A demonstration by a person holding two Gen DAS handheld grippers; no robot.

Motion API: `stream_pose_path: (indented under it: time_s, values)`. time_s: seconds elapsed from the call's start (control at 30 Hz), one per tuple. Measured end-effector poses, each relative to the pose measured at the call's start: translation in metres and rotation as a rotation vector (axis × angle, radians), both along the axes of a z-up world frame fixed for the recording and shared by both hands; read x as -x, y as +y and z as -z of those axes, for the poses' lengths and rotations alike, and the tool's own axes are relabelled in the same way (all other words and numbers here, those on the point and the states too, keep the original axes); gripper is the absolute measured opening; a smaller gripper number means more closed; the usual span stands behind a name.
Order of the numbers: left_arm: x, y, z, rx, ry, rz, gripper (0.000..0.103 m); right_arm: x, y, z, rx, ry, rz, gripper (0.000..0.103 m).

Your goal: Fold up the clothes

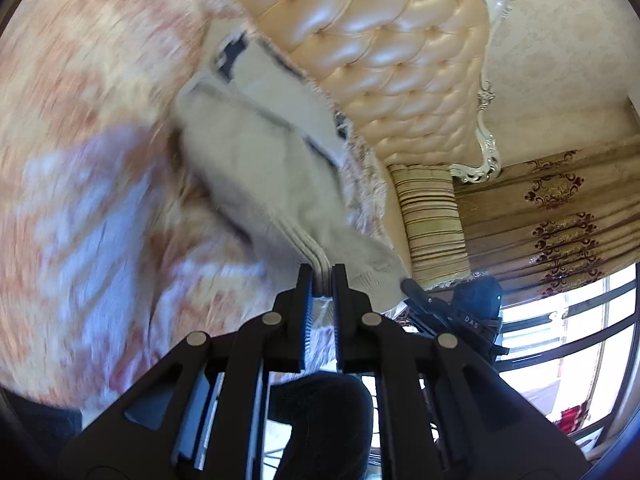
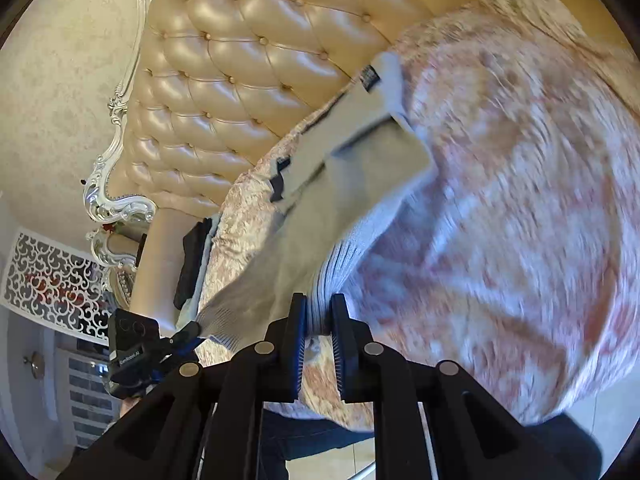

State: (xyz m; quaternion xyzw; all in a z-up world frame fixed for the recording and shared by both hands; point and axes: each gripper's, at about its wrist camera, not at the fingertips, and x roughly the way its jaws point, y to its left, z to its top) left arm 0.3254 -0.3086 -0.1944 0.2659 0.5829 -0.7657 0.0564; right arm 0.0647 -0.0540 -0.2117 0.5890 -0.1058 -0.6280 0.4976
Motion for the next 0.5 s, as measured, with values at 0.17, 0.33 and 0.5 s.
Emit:
stream_pose_path:
  time_s: [0.17,0.33,0.5]
  values:
    - [0.032,-0.04,-0.028,0.062,0.032,0.004,0.011,0.028,-0.032,-0.036,0.001,0.082,-0.013,0.012]
    - [0.075,-0.1,-0.028,0.073,0.014,-0.034,0.011,0.077,-0.076,-0.037,-0.024,0.106,-0.013,0.012]
    - [0.13,-0.157,-0.017,0.107,-0.05,-0.065,0.011,0.138,-0.139,-0.026,-0.077,0.114,0.005,0.012]
